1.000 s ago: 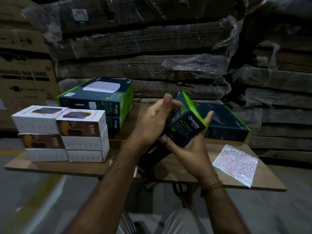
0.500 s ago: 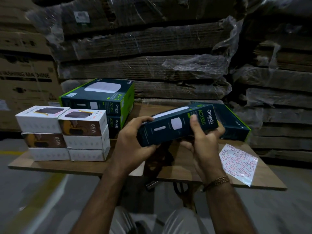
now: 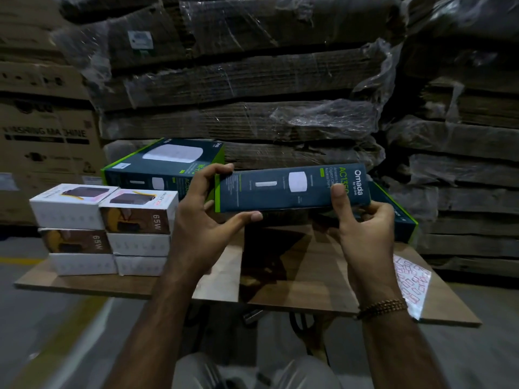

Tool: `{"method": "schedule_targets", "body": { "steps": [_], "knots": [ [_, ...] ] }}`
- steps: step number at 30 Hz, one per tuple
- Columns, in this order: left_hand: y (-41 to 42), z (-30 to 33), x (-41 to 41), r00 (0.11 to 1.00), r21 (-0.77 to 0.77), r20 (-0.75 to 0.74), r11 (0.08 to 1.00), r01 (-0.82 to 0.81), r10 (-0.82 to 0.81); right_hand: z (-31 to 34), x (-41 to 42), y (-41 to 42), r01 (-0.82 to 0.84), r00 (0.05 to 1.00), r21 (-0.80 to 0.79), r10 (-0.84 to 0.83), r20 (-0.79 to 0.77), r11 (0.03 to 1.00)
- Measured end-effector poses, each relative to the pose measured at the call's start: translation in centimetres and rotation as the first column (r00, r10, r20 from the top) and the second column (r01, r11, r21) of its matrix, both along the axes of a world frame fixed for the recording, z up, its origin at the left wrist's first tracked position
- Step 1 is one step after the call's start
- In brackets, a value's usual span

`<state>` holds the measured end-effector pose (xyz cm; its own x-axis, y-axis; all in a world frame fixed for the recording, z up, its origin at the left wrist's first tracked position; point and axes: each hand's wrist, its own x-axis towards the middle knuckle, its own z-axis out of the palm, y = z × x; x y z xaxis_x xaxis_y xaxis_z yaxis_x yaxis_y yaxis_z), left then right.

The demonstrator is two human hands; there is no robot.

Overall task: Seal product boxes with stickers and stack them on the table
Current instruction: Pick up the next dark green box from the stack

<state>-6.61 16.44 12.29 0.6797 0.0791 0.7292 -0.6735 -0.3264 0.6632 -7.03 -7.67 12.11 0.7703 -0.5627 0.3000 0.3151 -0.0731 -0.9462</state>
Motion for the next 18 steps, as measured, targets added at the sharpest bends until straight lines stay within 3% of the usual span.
{"method": "schedule_targets", "body": {
  "steps": [11, 18],
  "knots": [
    [-0.4, 0.6, 0.2, 0.998, -0.062, -0.011, 0.996, 0.057, -0.058, 0.5, -0.5, 0.1, 0.018, 1.0, -0.04, -0.018, 0.007, 0.999],
    [-2.1, 0.6, -0.3, 0.998, -0.035, 0.009, 0.997, -0.062, 0.062, 0.2, -0.2, 0.4, -0.085, 0.99, -0.068, 0.092, 0.109, 0.994]
  ]
}}
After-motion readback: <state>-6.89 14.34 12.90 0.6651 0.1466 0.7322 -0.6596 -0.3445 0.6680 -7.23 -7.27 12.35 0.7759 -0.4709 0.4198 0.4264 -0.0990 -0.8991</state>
